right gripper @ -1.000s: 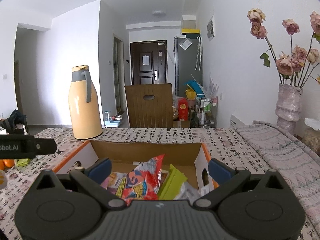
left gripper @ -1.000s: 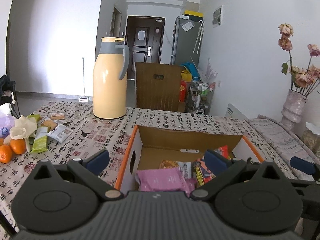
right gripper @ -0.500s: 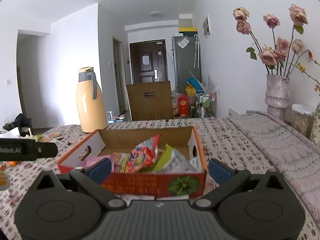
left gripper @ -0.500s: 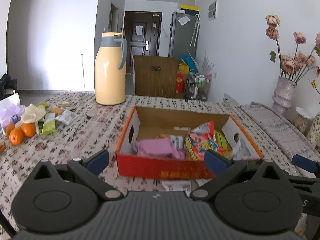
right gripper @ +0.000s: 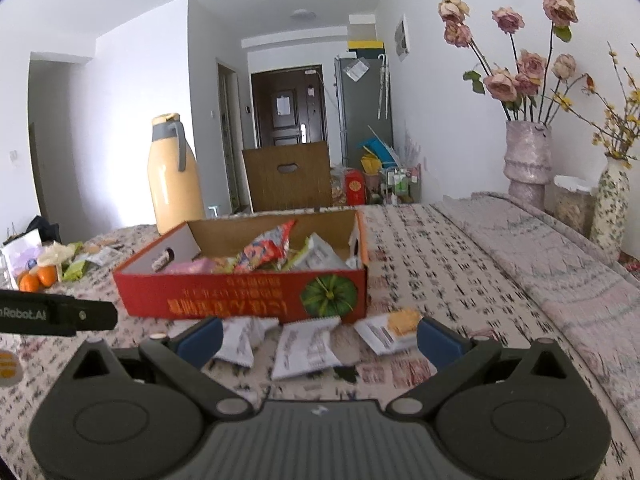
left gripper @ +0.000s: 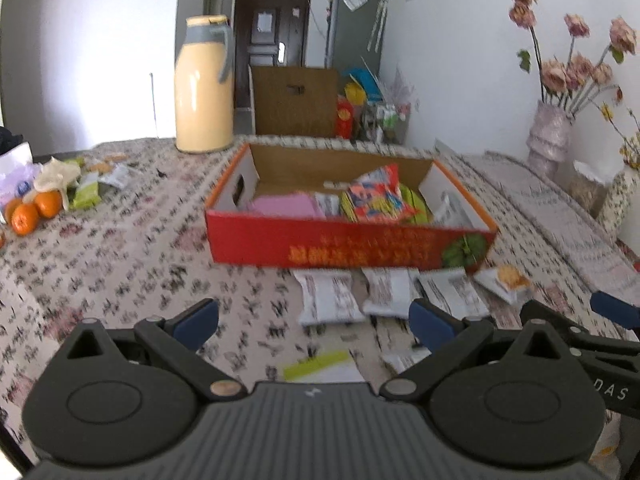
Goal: Organize snacks
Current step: 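Lift both open tools out of the box toward the white packets, then grasp the yellow-green bar with the left tool while the right tool grasps a white packet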
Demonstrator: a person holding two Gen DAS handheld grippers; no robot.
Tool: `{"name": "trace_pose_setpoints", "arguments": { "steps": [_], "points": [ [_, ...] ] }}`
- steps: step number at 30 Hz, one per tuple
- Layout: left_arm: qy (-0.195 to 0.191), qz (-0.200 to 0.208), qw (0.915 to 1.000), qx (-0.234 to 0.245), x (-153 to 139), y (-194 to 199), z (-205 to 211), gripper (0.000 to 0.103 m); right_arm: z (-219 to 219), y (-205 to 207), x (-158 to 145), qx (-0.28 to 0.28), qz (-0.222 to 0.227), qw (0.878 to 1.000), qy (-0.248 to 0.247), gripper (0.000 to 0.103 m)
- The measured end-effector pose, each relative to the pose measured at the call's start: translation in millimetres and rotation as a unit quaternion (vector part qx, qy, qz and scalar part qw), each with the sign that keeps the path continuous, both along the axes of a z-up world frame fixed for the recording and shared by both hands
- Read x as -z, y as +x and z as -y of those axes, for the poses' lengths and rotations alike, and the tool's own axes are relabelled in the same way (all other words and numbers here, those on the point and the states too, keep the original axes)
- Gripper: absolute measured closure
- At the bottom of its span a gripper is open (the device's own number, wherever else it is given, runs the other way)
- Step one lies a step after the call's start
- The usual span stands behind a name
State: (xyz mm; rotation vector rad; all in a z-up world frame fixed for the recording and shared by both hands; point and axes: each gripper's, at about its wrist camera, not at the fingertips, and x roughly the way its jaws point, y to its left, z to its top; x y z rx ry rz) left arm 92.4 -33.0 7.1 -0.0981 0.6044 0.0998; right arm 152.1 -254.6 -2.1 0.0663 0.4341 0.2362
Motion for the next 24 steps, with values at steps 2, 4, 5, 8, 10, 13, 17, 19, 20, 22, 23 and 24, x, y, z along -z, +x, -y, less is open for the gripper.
{"name": "trace_pose_setpoints", "arguments": {
  "steps": [2,4,5,8,10,13,17,19,20,22,23,24],
  "points": [
    [0.002,-0.018,0.9998,0.004,6.9,-1.3,7.4,0.000,3.2,-3.6,3.6,0.001,-0.003,1.000,-0.002,0.000],
    [0.000,-0.036,0.9993,0.008,13.8,-2.7,12.9,0.000,6.9,-7.0,8.1,0.003,-0.007,1.000,-0.001,0.000],
    [0.001,-0.046,0.9989,0.010,17.8,-3.9,16.4,0.000,8.7,-8.6,10.8,0.005,-0.009,1.000,-0.001,0.000],
    [0.006,-0.069,0.9976,0.006,29.0,-6.9,22.8,0.000,13.7,-12.1,19.4,0.010,-0.019,1.000,0.000,0.000],
    [0.006,-0.085,0.9963,0.008,36.8,-8.8,26.5,0.000,16.4,-14.2,25.4,0.012,-0.026,1.000,0.000,0.000],
    [0.008,-0.102,0.9947,0.014,46.4,-9.8,32.6,0.000,20.0,-17.4,32.6,0.013,-0.033,0.999,0.004,0.000],
    [0.021,-0.115,0.9928,0.025,55.9,-8.9,43.6,0.000,24.9,-20.6,39.4,0.015,-0.040,0.999,0.012,0.000],
    [0.028,-0.119,0.9921,0.027,60.5,-8.2,48.2,0.001,27.0,-21.4,42.3,0.017,-0.043,0.999,0.017,0.000],
    [0.032,-0.122,0.9916,0.027,63.1,-7.9,49.9,0.002,27.3,-21.6,43.8,0.017,-0.045,0.999,0.018,0.000],
    [0.035,-0.127,0.9910,0.023,67.1,-7.4,50.2,0.009,27.9,-21.9,45.7,0.018,-0.047,0.999,0.021,0.000],
    [0.032,-0.125,0.9915,0.022,67.7,-7.8,49.2,0.010,27.9,-22.1,46.6,0.018,-0.048,0.998,0.022,0.000],
    [0.032,-0.121,0.9919,0.020,67.6,-8.9,48.0,0.014,27.8,-22.7,47.0,0.018,-0.048,0.998,0.023,0.000]
  ]
}}
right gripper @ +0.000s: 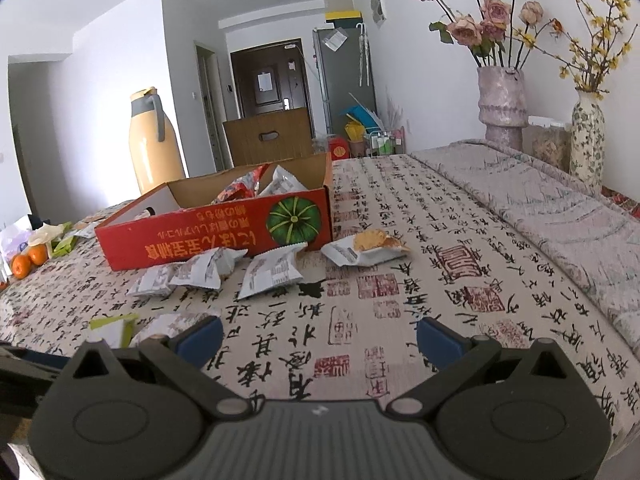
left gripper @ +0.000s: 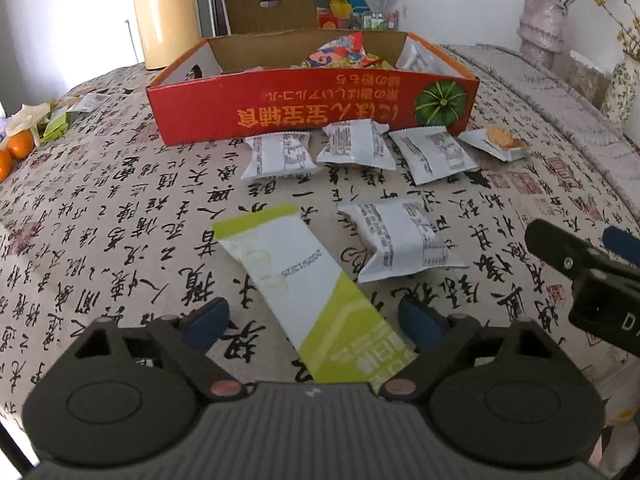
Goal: Organize snacks
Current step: 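Grasp the yellow-green bar with the left tool while the right tool grasps a white packet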
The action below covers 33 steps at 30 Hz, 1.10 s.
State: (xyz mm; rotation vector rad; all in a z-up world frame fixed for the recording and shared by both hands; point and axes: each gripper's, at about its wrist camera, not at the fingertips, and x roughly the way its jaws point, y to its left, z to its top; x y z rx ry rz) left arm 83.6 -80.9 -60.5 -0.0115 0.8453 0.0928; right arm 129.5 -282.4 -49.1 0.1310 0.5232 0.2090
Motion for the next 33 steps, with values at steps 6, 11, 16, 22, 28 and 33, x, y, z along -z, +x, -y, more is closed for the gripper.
{"name": "trace_pose_setpoints", "arguments": {
  "steps": [6,11,16,22,28,33],
  "points": [
    [-0.005,0.019,0.9998,0.002,-3.8,-7.2,-10.1,0.051,-4.6,-0.7,7.7,-0.006,-0.009,1.000,0.006,0.000],
    [-0.011,0.025,0.9996,0.008,-6.4,-12.2,-19.4,0.064,-12.0,-1.7,11.5,-0.015,-0.014,1.000,0.005,0.000],
    [-0.010,0.039,0.9991,0.014,-10.1,-19.2,-24.5,0.065,-17.3,-2.6,11.8,-0.019,-0.016,1.000,0.003,0.000],
    [-0.009,0.064,0.9978,0.017,-22.3,-24.7,-32.4,0.065,-24.0,-2.9,6.6,-0.023,-0.010,1.000,0.008,0.000],
    [-0.015,0.077,0.9968,0.012,-29.1,-22.9,-46.4,0.065,-41.5,0.9,-0.3,-0.039,-0.005,0.999,0.004,0.000],
    [-0.022,0.089,0.9957,0.008,-33.9,-20.3,-58.3,0.065,-63.9,9.9,-2.5,-0.052,-0.014,0.999,-0.006,0.000]
  ]
}}
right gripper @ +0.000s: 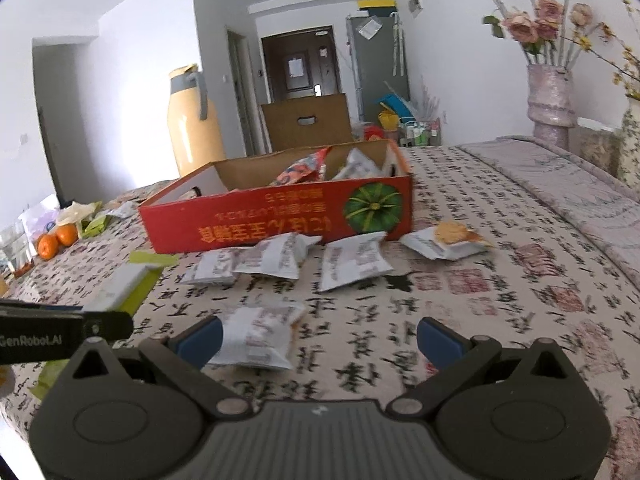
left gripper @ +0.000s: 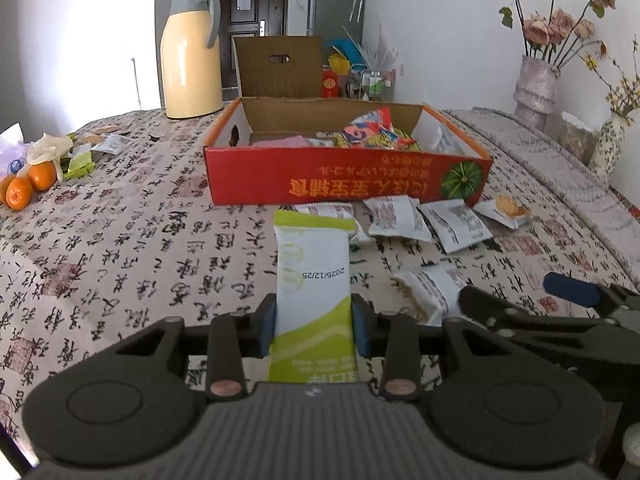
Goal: Organize snacks
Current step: 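Grasp the yellow-green bar with the left tool while the right tool grasps a white packet, then carry the yellow-green bar and white packet over the cardboard box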
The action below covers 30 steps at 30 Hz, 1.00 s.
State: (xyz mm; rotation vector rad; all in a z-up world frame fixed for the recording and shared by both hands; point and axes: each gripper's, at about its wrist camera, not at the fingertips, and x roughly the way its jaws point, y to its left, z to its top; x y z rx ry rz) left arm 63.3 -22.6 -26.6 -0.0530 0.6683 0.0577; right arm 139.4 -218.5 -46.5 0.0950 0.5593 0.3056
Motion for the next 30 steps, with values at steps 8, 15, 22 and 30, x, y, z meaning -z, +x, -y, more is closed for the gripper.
{"name": "trace_pose_setpoints", "arguments": {
  "steps": [8,15,22,30],
  "points": [
    [-0.012,0.012,0.9998,-0.005,-6.0,7.5,-18.9,0.065,-30.2,19.4,-0.6,0.003,-0.013,1.000,-0.021,0.001],
    [-0.020,0.014,0.9997,-0.001,-7.0,14.5,-26.6,0.065,-49.2,27.6,9.8,-0.007,-0.036,0.998,-0.047,0.022],
    [-0.021,0.020,0.9996,0.003,-10.7,22.7,-27.6,0.065,-49.5,24.6,9.8,-0.016,-0.032,0.998,-0.057,0.063],
    [-0.016,0.027,0.9995,0.006,-16.9,31.3,-25.7,0.065,-49.9,24.3,1.2,-0.021,-0.015,0.998,-0.055,0.063]
  ]
}}
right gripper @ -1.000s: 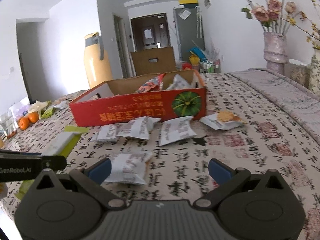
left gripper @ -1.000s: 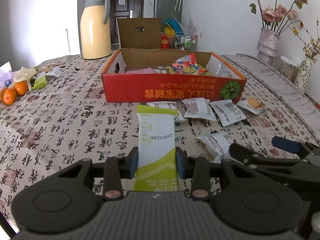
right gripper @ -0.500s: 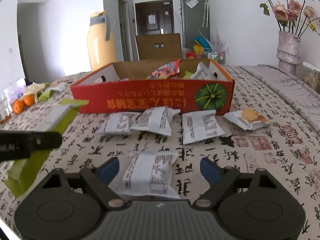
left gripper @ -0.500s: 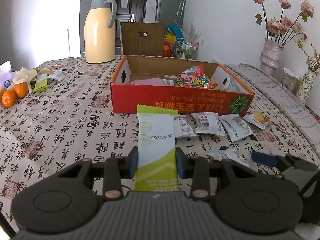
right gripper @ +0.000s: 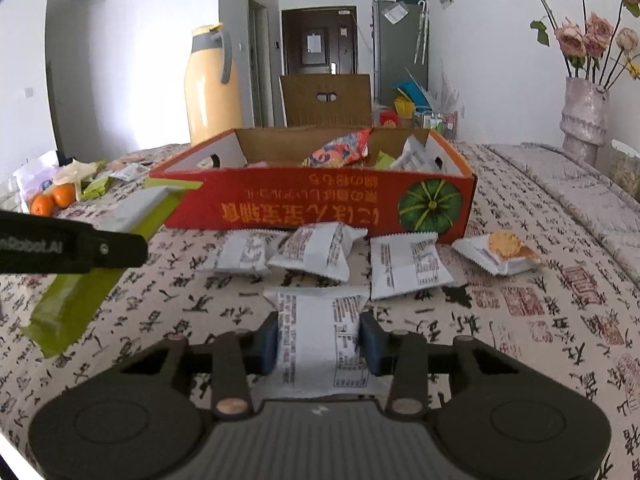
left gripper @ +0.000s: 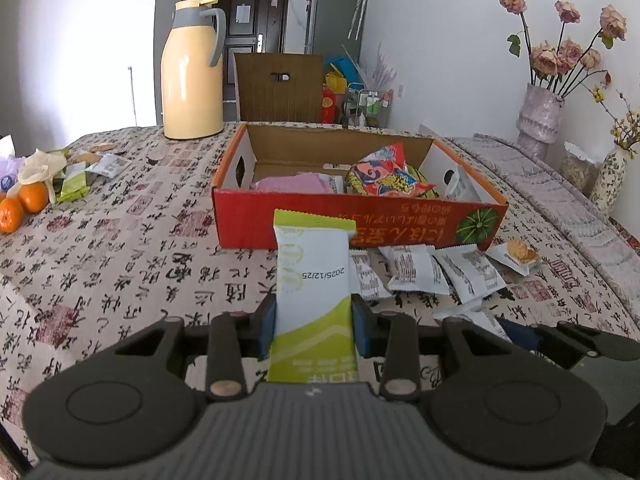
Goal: Organize snacks
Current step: 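Carry the yellow-green bar and white packet over the cardboard box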
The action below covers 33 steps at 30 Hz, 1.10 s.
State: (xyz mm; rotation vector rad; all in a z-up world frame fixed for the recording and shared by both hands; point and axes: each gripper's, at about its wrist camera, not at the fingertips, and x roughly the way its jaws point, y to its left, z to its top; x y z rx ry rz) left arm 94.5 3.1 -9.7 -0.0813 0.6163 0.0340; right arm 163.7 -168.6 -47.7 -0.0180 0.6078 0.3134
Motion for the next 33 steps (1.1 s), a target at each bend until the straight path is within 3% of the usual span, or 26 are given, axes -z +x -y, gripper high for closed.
{"name": "trace_pose_setpoints", "arguments": {
  "steps": [15,24,33],
  "points": [
    [0.015,0.043,0.9990,0.000,-41.8,40.7,3.6,0.065,6.7,39.6,-49.4,0.020,0.065,0.998,0.018,0.063],
    [0.035,0.060,0.9974,-0.020,-67.6,92.8,3.4,0.065,8.8,94.8,-75.1,0.029,0.094,0.995,0.021,0.063],
    [0.043,0.057,0.9968,-0.036,-70.4,147.5,3.8,0.065,7.1,155.2,-82.8,0.034,0.099,0.994,0.022,0.063]
  ]
}}
